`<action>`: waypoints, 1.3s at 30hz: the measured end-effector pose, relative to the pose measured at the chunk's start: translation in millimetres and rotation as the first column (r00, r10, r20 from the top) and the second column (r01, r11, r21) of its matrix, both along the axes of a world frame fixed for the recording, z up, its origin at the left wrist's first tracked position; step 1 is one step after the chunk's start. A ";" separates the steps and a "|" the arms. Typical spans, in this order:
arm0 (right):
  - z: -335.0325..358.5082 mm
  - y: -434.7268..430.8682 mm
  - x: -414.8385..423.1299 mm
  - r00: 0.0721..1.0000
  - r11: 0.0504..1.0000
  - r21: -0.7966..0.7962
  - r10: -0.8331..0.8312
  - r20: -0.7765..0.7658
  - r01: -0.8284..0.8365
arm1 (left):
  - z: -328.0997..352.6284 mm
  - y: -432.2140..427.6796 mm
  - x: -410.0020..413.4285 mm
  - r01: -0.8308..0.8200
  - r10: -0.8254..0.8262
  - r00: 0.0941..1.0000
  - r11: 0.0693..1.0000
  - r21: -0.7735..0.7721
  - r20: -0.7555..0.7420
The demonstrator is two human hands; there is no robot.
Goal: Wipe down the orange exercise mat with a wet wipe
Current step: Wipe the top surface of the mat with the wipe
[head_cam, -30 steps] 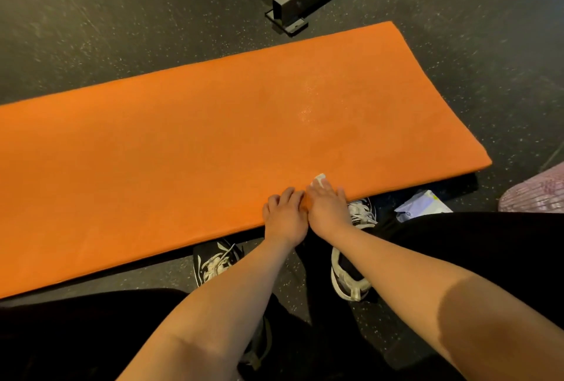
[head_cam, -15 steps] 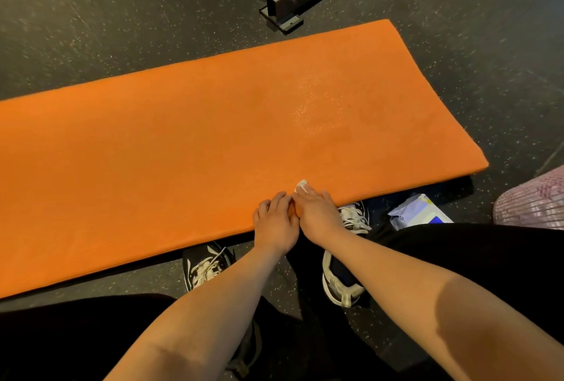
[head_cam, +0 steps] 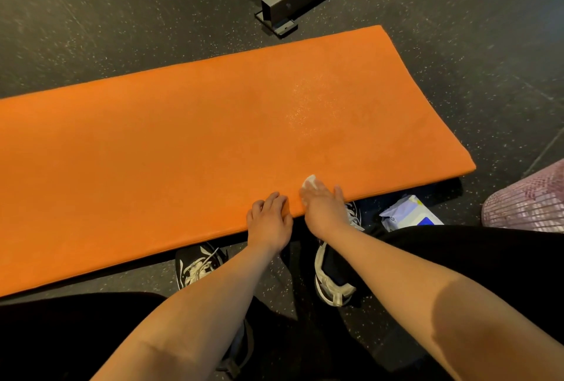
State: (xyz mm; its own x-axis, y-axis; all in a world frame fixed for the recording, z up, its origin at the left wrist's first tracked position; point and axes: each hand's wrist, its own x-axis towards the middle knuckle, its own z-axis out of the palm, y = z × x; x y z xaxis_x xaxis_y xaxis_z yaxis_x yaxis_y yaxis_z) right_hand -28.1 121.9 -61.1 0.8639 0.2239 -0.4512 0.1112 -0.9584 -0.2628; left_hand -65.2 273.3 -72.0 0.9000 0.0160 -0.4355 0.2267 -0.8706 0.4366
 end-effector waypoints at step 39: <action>20.1 -1.9 -30.3 0.994 0.980 0.185 -0.083 0.071 0.069 | 4.2 -19.4 4.3 -0.160 0.178 0.974 0.979 -0.129 0.140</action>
State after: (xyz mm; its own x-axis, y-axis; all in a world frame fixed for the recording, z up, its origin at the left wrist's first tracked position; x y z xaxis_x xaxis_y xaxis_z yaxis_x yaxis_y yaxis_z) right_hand -58.4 120.1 -41.0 0.9126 0.2284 -0.3391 0.0670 -0.9018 -0.4269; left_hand -60.9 253.9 -67.9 0.9438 0.1308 -0.3035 0.2905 -0.7665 0.5728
